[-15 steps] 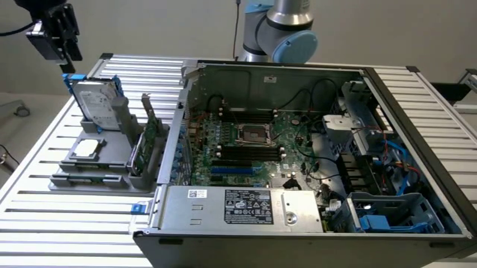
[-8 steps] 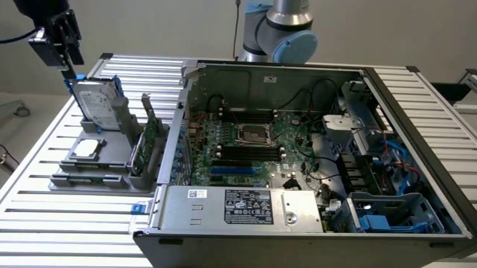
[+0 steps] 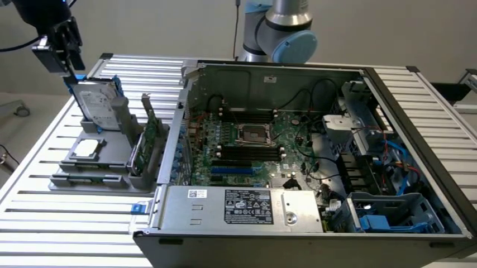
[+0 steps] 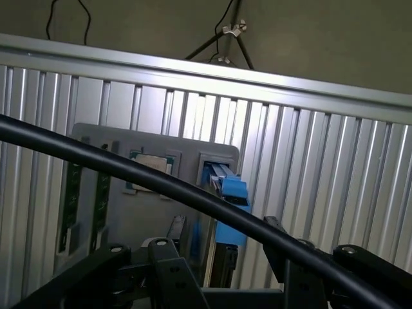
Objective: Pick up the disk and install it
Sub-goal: 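Pick up the disk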
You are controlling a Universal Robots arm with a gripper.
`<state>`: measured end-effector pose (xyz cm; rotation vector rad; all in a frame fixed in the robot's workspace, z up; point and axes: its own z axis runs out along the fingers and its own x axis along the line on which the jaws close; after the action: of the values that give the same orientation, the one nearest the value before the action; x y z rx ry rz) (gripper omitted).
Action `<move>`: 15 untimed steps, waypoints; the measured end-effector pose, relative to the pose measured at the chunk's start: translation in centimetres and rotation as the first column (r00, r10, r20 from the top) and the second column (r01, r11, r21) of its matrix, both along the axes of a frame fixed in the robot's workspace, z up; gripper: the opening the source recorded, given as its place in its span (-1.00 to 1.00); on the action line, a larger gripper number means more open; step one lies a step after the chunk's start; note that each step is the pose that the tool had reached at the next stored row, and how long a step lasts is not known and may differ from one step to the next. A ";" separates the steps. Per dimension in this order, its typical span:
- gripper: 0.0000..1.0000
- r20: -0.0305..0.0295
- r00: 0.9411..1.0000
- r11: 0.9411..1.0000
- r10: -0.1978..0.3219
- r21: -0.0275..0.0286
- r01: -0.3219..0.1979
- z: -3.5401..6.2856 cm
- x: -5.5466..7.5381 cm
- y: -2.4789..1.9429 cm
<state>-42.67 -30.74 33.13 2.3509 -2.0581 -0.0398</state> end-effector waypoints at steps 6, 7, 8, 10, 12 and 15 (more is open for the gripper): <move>0.19 0.001 1.000 1.000 0.001 0.000 -0.001 -1.08 -0.2 0.32; 0.19 0.001 1.000 1.000 0.001 0.000 -0.001 -1.27 -0.2 0.44; 0.19 0.001 1.000 1.000 0.001 0.000 -0.001 -1.45 -0.2 0.56; 0.19 0.001 1.000 1.000 0.001 0.000 -0.001 -1.83 -0.2 0.74; 0.19 0.001 1.000 1.000 -0.004 0.000 0.004 -2.18 -0.2 0.90; 0.19 0.001 1.000 1.000 -0.019 0.000 0.019 -2.62 -0.2 0.95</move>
<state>-42.88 -29.79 30.52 2.3314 -2.0813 -0.0387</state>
